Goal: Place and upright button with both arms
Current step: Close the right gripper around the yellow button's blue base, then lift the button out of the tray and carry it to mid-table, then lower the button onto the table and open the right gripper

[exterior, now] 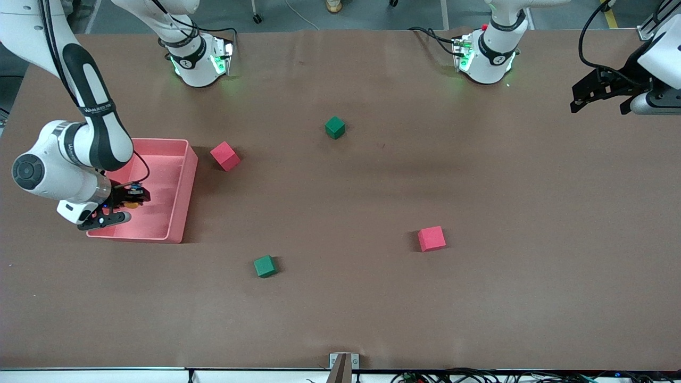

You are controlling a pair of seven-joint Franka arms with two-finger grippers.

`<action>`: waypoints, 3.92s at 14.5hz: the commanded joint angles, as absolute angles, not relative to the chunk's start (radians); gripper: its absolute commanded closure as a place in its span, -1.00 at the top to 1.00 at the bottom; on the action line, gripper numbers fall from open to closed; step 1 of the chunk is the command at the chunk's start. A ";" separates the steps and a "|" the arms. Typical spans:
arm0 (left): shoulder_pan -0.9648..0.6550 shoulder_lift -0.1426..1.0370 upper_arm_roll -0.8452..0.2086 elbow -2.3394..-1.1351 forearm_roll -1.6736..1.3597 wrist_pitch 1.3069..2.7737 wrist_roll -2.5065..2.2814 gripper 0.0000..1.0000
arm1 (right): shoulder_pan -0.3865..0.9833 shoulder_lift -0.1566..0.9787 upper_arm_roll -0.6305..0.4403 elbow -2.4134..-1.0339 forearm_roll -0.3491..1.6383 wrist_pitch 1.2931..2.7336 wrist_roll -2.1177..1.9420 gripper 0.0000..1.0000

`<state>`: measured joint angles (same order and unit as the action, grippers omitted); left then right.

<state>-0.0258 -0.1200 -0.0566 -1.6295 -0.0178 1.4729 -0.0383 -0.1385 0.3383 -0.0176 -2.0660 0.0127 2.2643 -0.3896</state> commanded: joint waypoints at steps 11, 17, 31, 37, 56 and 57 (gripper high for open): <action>-0.026 -0.110 -0.060 -1.617 -0.025 1.482 -0.048 1.00 | 0.228 0.308 -0.014 -1.642 0.043 1.683 0.245 -0.99; -0.025 -0.106 -0.058 -1.615 -0.023 1.482 -0.048 1.00 | 0.507 0.518 -0.015 -1.459 0.135 1.800 0.492 -0.96; -0.023 -0.094 -0.060 -1.617 -0.023 1.482 -0.048 1.00 | 0.741 0.862 -0.018 -1.324 0.123 2.223 0.523 -0.96; -0.023 -0.092 -0.060 -1.617 -0.023 1.482 -0.046 1.00 | 0.769 0.893 -0.018 -1.301 0.124 2.227 0.544 -0.93; -0.037 -0.009 -0.089 -1.620 -0.018 1.548 -0.169 1.00 | 0.730 0.876 -0.032 -1.302 0.124 2.330 0.624 1.00; -0.035 -0.003 -0.100 -1.621 -0.024 1.558 -0.184 1.00 | 0.724 0.862 -0.053 -1.302 0.124 2.289 0.620 1.00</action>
